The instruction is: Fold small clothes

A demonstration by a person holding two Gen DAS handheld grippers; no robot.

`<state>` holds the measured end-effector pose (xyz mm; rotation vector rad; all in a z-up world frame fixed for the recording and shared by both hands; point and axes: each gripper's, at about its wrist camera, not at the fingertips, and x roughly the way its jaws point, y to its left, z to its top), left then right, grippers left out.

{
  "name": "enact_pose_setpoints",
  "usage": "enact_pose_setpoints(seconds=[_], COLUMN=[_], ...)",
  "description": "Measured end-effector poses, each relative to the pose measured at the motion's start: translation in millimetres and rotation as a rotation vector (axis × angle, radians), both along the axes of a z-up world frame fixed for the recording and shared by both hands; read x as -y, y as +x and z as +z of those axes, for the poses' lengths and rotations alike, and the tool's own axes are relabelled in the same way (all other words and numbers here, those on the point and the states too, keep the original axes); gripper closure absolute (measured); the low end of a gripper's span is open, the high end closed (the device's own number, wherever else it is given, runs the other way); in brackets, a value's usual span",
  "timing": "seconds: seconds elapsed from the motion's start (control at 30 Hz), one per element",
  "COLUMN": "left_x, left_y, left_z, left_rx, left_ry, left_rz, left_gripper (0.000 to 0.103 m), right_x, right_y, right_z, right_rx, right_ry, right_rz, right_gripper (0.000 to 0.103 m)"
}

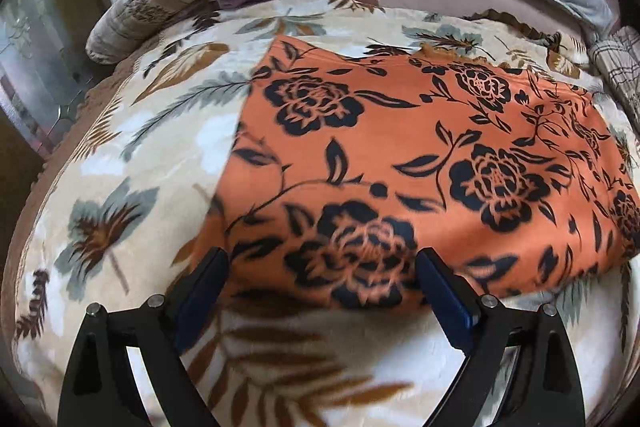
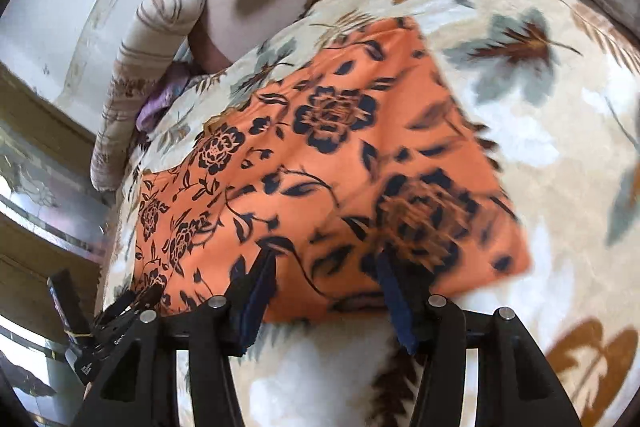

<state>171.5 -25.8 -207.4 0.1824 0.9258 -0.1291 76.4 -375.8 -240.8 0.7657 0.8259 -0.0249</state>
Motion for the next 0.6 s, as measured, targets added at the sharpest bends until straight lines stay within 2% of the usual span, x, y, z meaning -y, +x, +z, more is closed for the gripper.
enact_pose_setpoints(seconds=[0.1, 0.17, 0.27, 0.33, 0.43, 0.47, 0.53, 0.6], left_x=[-5.9, -11.5, -22.3, -25.1, -25.5, -27.6, -33.6, -42.9], left_y=[-13.4, -20.5, -31.8, -41.3, -45.5, -43.9, -37.8, -28.7], left_z=[5.7, 5.0, 3.1, 5.7, 8.0, 8.8, 9.0, 8.0], left_rx=[0.023, 0.028, 0.003, 0.023, 0.049, 0.058, 0.051, 0.036], left_ry=[0.002, 0.004, -0.043, -0.063, -0.052, -0.048, -0.061, -0.082], left_rz=[0.011, 0.027, 0.055, 0.052, 0.045, 0.054, 0.077, 0.112], left_gripper=[0.008, 0.008, 0.008, 0.008, 0.008, 0.008, 0.008, 0.008], right_x=[11.0, 14.2, 13.8, 6.9, -14.2, -24.5, -45.6, -67.9], right_y=[-18.4, -27.4, -37.4, -37.1, -28.8, -22.3, -9.8, 5.8], right_z=[-7.3, -7.5, -3.4, 6.1, 14.5, 16.6, 20.5, 24.4], right_rx=[0.022, 0.044, 0.092, 0.151, 0.187, 0.189, 0.183, 0.172], right_ry=[0.107, 0.141, 0.176, 0.159, 0.114, 0.097, 0.054, -0.001], right_rz=[-0.038, -0.052, -0.077, -0.050, 0.010, 0.036, 0.093, 0.147], right_gripper=[0.044, 0.043, 0.042, 0.042, 0.043, 0.046, 0.061, 0.065])
